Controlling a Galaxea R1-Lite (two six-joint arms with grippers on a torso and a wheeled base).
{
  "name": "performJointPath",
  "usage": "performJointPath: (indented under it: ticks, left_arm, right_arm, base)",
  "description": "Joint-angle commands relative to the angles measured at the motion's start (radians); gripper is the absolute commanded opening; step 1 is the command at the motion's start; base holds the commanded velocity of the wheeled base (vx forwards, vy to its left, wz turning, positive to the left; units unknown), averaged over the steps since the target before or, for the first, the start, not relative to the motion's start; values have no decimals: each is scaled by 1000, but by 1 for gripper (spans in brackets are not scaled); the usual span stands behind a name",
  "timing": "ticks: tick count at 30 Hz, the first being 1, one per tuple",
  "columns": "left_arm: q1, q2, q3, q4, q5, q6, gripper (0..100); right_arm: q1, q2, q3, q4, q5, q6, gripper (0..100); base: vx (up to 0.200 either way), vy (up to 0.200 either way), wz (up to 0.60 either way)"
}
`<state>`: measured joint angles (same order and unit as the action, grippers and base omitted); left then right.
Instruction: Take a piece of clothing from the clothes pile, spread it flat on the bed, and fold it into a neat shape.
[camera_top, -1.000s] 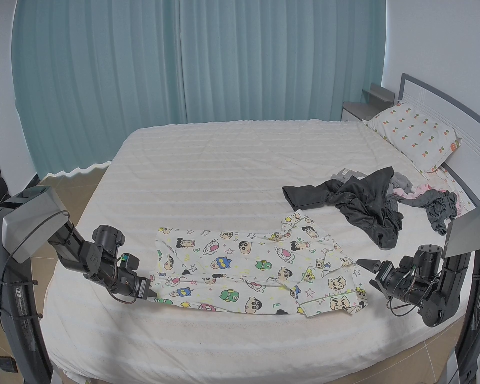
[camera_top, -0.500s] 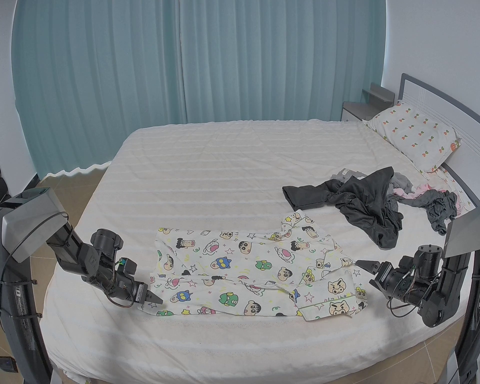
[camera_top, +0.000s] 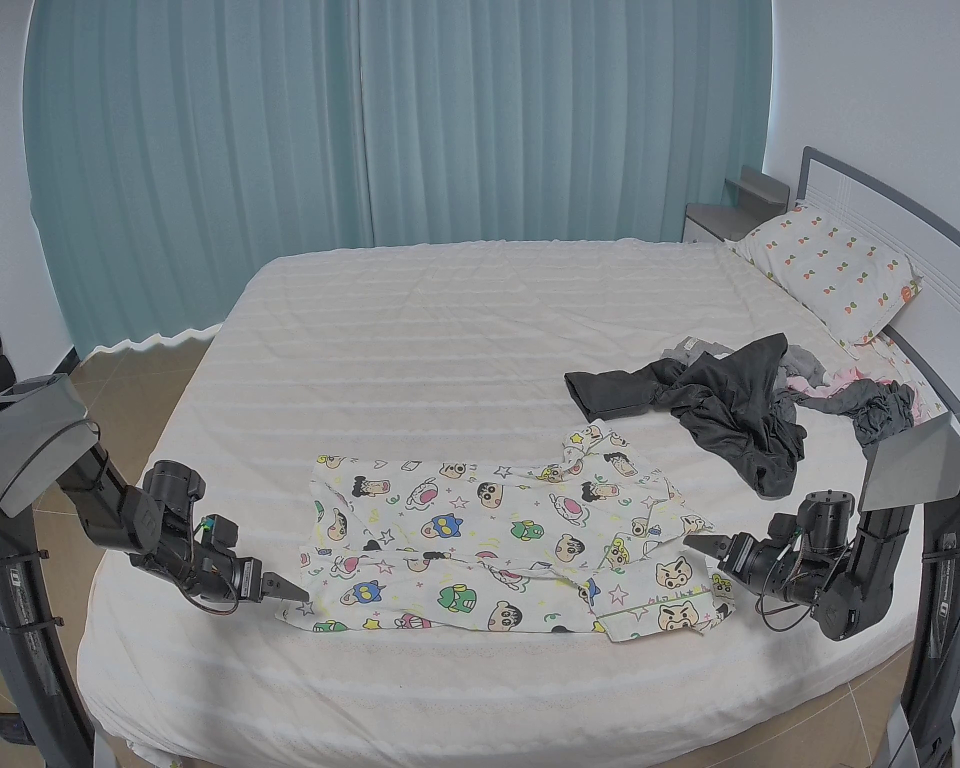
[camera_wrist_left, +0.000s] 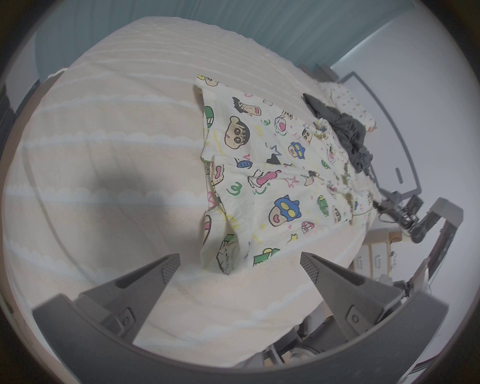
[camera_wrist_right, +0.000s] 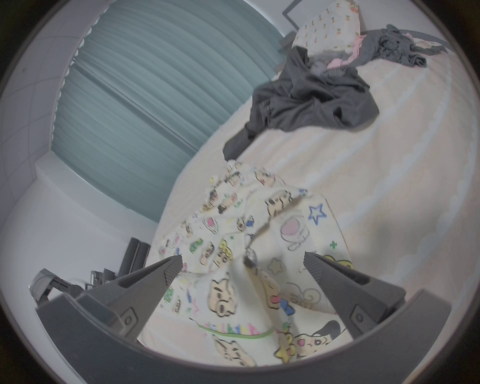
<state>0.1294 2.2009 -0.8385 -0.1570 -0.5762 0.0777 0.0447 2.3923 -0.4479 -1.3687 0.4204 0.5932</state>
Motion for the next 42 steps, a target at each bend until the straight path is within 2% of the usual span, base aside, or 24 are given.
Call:
performJointPath:
  ticks: [1, 6, 8, 9, 13, 21, 28, 38, 39, 42]
  left_arm:
    - [58, -41, 99, -76, -65, -13, 100]
    - [67, -16, 167, -190, -93, -16, 100]
    - [67, -9, 194, -260, -94, -45, 100]
    - [65, -7, 200, -283, -94, -70, 100]
    - [62, -4, 217, -351, -96, -128, 100]
    - [64, 5, 240, -400, -105, -130, 100]
    - [64, 10, 246, -414, -105, -130, 100]
    - [62, 10, 246, -414, -105, -130, 100]
    - [62, 10, 246, -414, -105, -130, 100]
    - [62, 10, 246, -414, -105, -130, 100]
  right_arm:
    - [14, 48, -61, 40, 57, -49, 100]
    - [34, 71, -103, 42, 95, -55, 100]
    - [43, 76, -130, 49, 103, -55, 100]
    - [49, 74, -137, 63, 103, -55, 0]
    - [52, 51, -140, 120, 120, -58, 0]
    - [32, 30, -150, 106, 141, -53, 0]
    - [9, 4, -196, 102, 133, -49, 0]
    - [17, 33, -233, 115, 132, -56, 0]
    - [17, 34, -233, 115, 132, -56, 100]
    - [21, 54, -233, 131, 132, -58, 100]
  base:
    - [0, 0, 0]
    - [0, 0, 0]
    - [0, 0, 0]
    - [0, 0, 0]
    - [0, 0, 0]
    - [0, 0, 0]
    - [0, 0, 0]
    - [0, 0, 0]
    - [0, 0, 0]
    - [0, 0, 0]
